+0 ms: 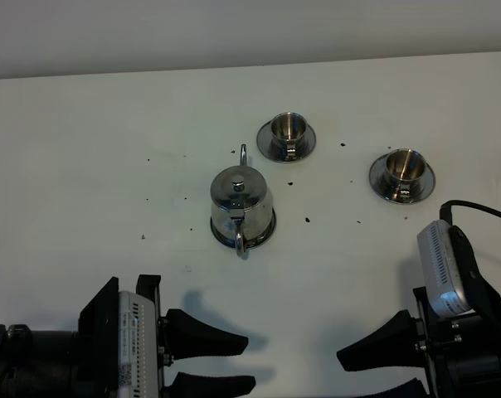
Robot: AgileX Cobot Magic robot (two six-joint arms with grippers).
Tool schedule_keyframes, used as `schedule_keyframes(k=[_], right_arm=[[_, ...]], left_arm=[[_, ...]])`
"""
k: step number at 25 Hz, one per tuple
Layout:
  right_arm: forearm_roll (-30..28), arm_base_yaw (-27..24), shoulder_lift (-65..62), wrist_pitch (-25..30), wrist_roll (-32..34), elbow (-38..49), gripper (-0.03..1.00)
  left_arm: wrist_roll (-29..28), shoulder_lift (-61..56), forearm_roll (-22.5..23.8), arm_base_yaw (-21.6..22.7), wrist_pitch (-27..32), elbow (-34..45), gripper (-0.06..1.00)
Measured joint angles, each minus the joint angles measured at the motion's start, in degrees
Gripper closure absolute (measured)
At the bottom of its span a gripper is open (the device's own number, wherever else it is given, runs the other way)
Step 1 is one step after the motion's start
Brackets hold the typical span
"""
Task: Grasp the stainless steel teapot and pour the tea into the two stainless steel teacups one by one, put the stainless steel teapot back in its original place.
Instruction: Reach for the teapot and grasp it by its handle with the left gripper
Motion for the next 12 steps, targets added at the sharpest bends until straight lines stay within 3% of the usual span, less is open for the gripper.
schedule_keyframes(k=[12], right_arm=[[0.0, 0.0, 0.0, 0.0, 0.4, 0.0, 0.51]], left_arm=[[0.0, 0.0, 0.0, 0.0, -0.1, 0.0, 0.57]])
